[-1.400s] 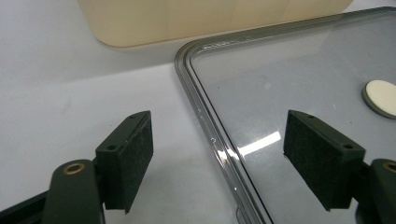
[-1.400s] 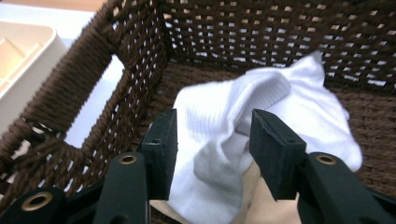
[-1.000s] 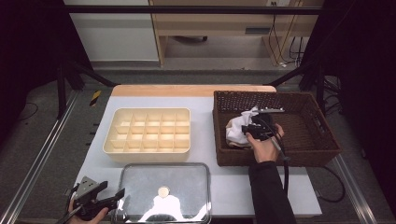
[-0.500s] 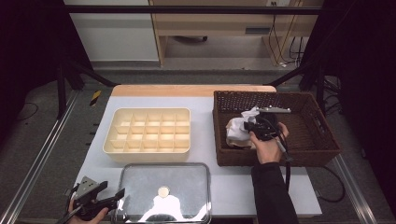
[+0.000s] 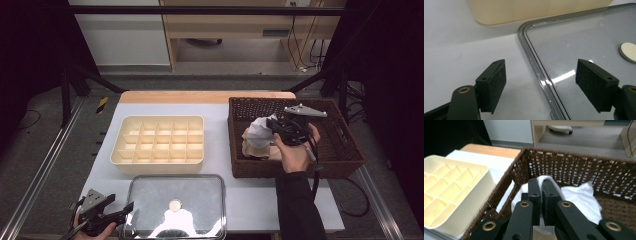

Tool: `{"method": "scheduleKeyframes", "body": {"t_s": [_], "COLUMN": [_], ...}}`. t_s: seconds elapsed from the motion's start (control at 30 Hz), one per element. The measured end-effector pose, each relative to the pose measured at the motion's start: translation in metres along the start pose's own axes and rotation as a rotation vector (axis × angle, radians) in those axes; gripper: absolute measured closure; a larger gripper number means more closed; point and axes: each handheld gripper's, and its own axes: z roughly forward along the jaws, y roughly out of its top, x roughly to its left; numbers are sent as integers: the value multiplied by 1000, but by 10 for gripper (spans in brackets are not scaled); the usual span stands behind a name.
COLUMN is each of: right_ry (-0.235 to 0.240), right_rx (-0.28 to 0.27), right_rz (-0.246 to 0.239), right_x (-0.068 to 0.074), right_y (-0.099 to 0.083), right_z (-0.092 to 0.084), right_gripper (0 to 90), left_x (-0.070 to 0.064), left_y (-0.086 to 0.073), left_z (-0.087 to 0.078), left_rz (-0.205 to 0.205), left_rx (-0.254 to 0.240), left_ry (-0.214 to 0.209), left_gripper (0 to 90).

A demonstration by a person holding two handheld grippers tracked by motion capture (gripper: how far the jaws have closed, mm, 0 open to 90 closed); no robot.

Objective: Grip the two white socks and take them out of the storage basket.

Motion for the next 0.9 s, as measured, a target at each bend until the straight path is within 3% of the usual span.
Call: {"method": "scheduleKeyframes", "body": {"t_s": [0.43, 0.9], "right_ry": [17, 45], "right_rx": [-105, -166], "right_rz": [-30, -61], "right_x": [6, 15], "right_y": [26, 44], "right_z": [-27, -47], "right_gripper": [876, 876], "left_x": [0, 0], "left_y": [0, 0], "left_z": [0, 0], "left_rz": [-3, -8], "left_rx": [1, -2], "left_ry": [3, 9], "left_gripper": [240, 239]}}
